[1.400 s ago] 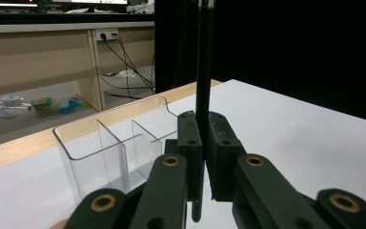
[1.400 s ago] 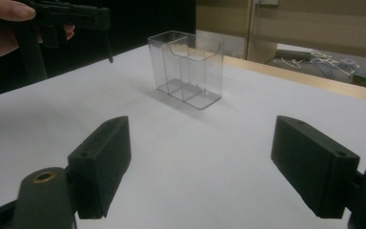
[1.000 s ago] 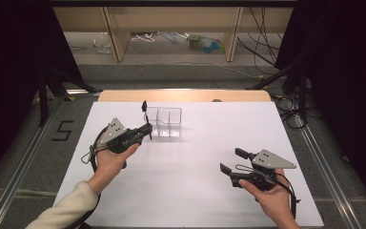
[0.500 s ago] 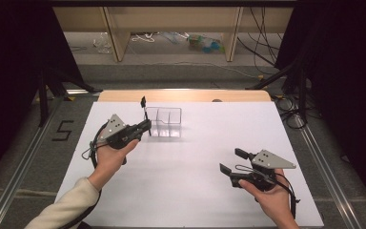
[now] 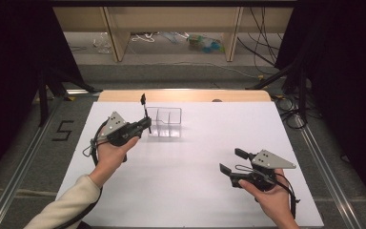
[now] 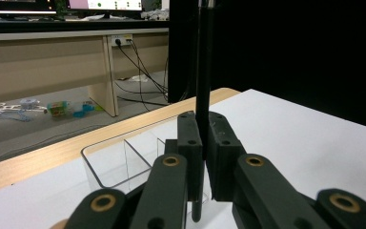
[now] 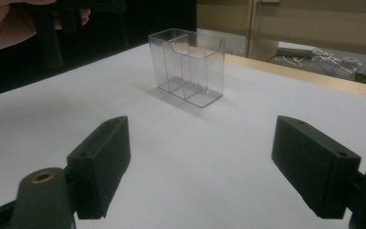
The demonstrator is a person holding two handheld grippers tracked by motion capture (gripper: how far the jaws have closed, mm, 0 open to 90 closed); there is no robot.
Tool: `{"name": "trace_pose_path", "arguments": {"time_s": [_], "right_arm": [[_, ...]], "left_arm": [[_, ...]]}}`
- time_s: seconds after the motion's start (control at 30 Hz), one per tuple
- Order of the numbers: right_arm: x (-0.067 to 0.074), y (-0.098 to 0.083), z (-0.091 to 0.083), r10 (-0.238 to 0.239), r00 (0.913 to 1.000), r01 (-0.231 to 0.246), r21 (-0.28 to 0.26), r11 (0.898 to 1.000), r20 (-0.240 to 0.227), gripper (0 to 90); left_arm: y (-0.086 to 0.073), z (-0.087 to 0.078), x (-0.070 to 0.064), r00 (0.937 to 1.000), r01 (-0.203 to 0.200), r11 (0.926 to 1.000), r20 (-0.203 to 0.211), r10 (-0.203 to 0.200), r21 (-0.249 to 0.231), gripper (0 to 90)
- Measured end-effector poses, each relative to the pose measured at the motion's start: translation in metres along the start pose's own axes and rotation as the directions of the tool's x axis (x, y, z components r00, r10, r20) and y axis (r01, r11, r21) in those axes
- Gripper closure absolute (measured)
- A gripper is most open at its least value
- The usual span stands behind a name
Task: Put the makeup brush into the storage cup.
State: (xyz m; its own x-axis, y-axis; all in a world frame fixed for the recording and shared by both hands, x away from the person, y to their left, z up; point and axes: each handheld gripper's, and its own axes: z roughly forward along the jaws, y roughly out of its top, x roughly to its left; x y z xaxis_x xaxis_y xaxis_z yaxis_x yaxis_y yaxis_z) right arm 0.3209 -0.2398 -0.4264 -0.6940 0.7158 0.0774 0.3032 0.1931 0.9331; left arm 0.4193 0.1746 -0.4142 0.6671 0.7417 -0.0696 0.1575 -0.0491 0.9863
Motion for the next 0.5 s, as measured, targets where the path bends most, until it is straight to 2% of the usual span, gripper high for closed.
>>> {"name": "trace_pose_path", "arguments": {"time_s": [0.03, 0.07, 0.1, 0.13, 0.17, 0.23, 0.27, 0.33, 0.37, 0.5], "right_arm": [[0.0004, -0.0011, 0.0033, 0.01, 0.9998, -0.011, -0.04, 0.999, -0.015, 21.8], [0.0003, -0.001, 0.0032, 0.009, 0.9999, -0.009, -0.039, 0.999, -0.015, 21.8], [-0.0012, -0.0009, 0.0036, -0.015, 0.9999, 0.014, -0.052, 0.999, -0.004, 21.8], [-0.001, -0.0009, 0.0033, -0.012, 0.9999, 0.011, -0.046, 0.999, -0.007, 21.8], [0.0001, 0.0, -0.0001, 0.0, 1.0, 0.0, 0.0, 1.0, 0.0, 21.8], [0.0001, 0.0, -0.0001, -0.001, 1.0, 0.001, -0.001, 1.0, -0.001, 21.8], [0.0003, -0.0009, 0.0027, 0.008, 0.9999, -0.009, -0.033, 0.999, -0.014, 21.8], [0.0002, -0.0009, 0.0025, 0.006, 1.0, -0.006, -0.031, 1.0, -0.008, 21.8], [-0.0001, -0.0001, -0.0001, 0.001, 1.0, -0.001, 0.0, 1.0, 0.0, 21.8], [0.0001, -0.0001, 0.0001, -0.001, 1.0, 0.001, -0.001, 1.0, -0.002, 21.8]], "left_arm": [[0.0002, 0.0004, 0.0002, 1.0, 0.001, 1.0, -0.001, -0.001, -0.002, 85.3], [0.0006, 0.0009, 0.0004, 1.0, 0.0, 1.0, -0.002, 0.0, -0.004, 85.3], [0.0012, 0.0013, 0.0011, 1.0, -0.006, 1.0, -0.001, 0.006, -0.003, 85.3], [0.0014, 0.0015, 0.0012, 1.0, -0.007, 1.0, -0.001, 0.007, -0.004, 85.3], [0.0018, 0.0022, 0.0013, 1.0, -0.007, 1.0, -0.002, 0.007, -0.004, 85.3], [0.0021, 0.0028, 0.0012, 1.0, -0.005, 1.0, -0.004, 0.005, -0.004, 85.2], [0.0023, 0.0033, 0.0014, 1.0, -0.006, 1.0, -0.005, 0.006, -0.005, 85.3], [0.0028, 0.0041, 0.0021, 0.9999, -0.01, 0.9999, -0.004, 0.01, -0.005, 85.3], [0.003, 0.0045, 0.0022, 0.9999, -0.01, 0.9999, -0.005, 0.01, -0.007, 85.2], [0.004, 0.0061, 0.0023, 0.9999, -0.008, 0.9999, -0.006, 0.008, -0.009, 85.3]]}}
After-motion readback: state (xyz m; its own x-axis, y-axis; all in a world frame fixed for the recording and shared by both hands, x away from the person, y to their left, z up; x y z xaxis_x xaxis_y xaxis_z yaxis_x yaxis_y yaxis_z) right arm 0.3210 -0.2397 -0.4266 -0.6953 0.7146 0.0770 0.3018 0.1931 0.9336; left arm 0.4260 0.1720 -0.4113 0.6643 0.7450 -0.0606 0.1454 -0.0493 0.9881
